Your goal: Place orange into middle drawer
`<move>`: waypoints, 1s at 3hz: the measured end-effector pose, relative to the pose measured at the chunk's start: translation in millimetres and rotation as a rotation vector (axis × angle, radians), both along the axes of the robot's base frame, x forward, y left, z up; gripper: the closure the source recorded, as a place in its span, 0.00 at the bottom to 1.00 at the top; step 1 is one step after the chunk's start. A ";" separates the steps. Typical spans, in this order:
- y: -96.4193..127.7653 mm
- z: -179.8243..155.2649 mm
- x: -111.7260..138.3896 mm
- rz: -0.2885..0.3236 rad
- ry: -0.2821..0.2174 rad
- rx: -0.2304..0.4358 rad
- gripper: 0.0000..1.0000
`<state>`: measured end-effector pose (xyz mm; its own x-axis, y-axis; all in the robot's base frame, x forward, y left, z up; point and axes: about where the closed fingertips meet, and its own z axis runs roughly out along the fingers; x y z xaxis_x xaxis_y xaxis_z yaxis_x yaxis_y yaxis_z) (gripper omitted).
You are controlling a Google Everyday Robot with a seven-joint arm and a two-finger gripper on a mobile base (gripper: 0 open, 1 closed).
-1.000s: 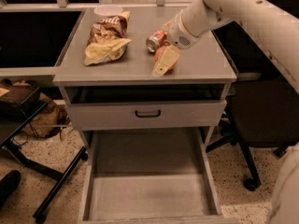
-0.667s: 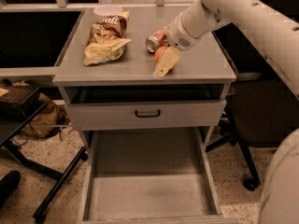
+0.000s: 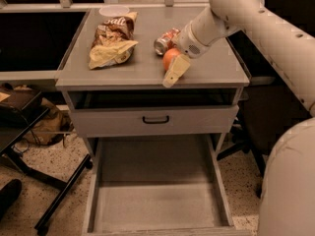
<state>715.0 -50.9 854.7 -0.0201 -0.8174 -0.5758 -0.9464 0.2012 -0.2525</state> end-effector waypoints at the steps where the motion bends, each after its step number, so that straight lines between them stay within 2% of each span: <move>1: 0.3 -11.1 3.6 0.001 0.025 0.002 0.19; 3: 0.4 -11.3 3.6 0.001 0.025 0.002 0.65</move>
Offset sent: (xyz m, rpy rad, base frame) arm 0.0030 0.0002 -0.0094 0.0021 0.0211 0.0007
